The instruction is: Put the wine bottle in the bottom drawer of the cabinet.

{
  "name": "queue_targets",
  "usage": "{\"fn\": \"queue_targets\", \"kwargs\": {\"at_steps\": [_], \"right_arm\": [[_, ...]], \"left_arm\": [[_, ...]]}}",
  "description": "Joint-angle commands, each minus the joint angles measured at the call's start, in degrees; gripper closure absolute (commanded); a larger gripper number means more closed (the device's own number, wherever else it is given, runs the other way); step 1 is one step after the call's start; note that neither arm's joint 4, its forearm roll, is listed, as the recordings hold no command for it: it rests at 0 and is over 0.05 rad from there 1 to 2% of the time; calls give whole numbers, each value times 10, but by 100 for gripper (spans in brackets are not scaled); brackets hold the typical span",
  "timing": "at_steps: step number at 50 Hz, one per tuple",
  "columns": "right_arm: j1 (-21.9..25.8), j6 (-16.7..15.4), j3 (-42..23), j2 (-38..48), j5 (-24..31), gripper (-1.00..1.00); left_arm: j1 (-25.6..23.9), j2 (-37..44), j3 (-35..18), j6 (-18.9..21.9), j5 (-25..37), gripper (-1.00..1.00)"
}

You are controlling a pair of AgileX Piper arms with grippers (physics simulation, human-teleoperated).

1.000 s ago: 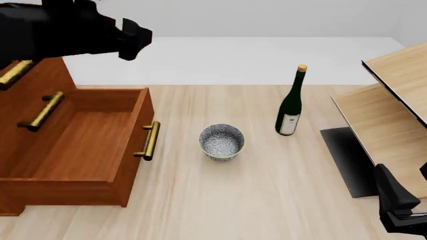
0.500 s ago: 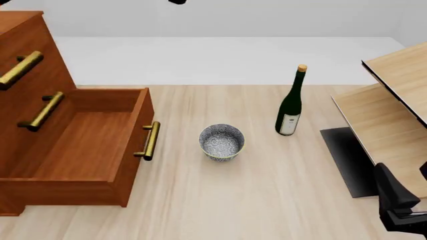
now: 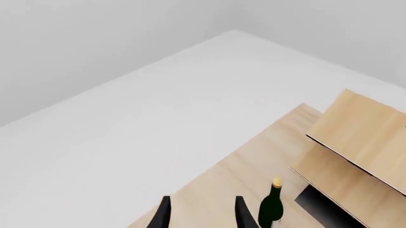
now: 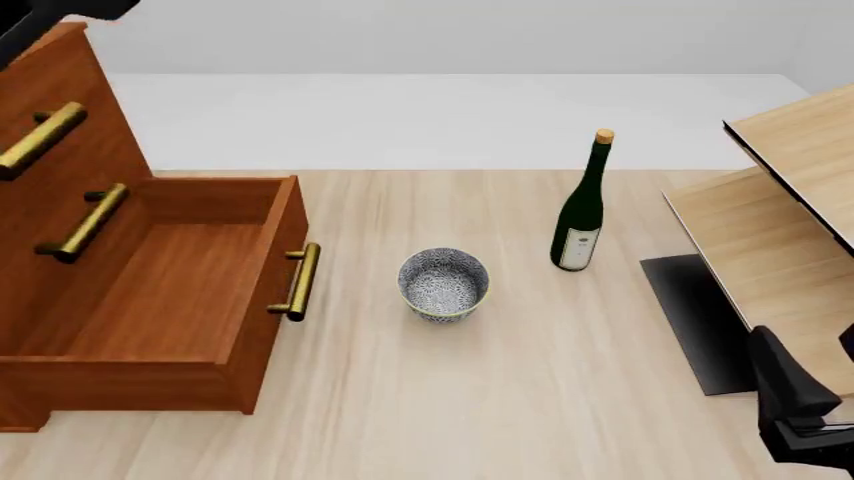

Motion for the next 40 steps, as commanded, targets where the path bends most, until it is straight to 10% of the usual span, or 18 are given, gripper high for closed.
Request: {"fn": "queue_targets", "kwargs": {"at_steps": [1,40], "right_arm": [[0,2,0,0,0,-100],[3,6,0,-11,12,-100]], "left_arm": [[-25,69,-70,-2,0,-100],[-84,120,10,-36,-188,-100]]}}
